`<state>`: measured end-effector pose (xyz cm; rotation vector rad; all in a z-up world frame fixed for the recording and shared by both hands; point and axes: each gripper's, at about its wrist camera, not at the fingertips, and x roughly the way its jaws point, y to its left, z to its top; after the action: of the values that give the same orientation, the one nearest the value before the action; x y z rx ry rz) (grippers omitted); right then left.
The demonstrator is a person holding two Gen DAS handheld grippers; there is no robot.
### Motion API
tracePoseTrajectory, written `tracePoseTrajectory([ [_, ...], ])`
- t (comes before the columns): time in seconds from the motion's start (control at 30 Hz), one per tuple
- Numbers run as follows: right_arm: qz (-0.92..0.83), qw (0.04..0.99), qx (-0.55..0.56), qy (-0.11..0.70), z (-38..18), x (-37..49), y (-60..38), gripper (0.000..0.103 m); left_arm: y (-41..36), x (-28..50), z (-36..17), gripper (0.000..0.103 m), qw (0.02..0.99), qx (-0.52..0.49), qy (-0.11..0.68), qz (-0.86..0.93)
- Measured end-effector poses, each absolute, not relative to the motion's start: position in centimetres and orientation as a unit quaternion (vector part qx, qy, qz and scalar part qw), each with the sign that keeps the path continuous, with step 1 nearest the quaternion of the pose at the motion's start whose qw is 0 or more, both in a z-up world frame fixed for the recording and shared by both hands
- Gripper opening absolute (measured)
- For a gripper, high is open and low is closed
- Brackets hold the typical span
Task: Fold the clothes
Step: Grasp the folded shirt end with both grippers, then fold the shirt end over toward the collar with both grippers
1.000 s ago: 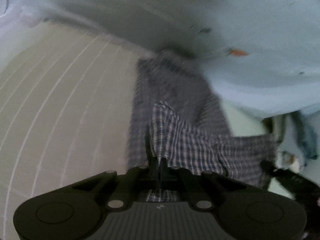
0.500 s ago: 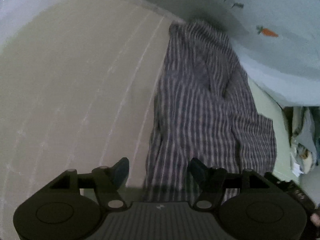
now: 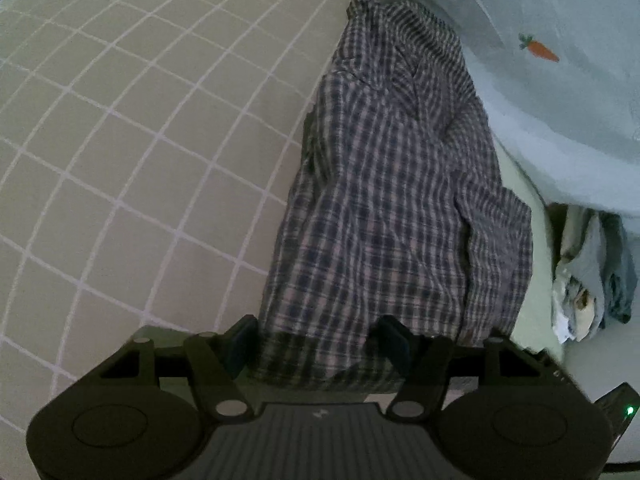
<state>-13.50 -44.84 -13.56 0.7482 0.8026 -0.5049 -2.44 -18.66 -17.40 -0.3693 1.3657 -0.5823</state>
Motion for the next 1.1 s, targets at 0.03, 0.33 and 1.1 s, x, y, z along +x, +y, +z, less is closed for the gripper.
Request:
tracePoseTrajectory([
  [0.03,-0.225,0.825,0.345,0.387,-13.6,-13.5,-44.7,0.005,-18.7,-2.7,-17.5,0.042,0.722,-0.171,0.617,-0.262],
  [0.33,-0.198,0.821,0.365,0.391,-12.9,-21.3,-41.3,0.006,-14.9,-9.2,-17.1,0.011,0.726,-0.175,0.618,-0.245],
  [1.1,-0.144,0.834,0.403,0.349,-10.6,-32.3,-38.1,0.007,-8.6,-18.7,-15.8,0.008,0.688,-0.309,0.613,-0.234],
])
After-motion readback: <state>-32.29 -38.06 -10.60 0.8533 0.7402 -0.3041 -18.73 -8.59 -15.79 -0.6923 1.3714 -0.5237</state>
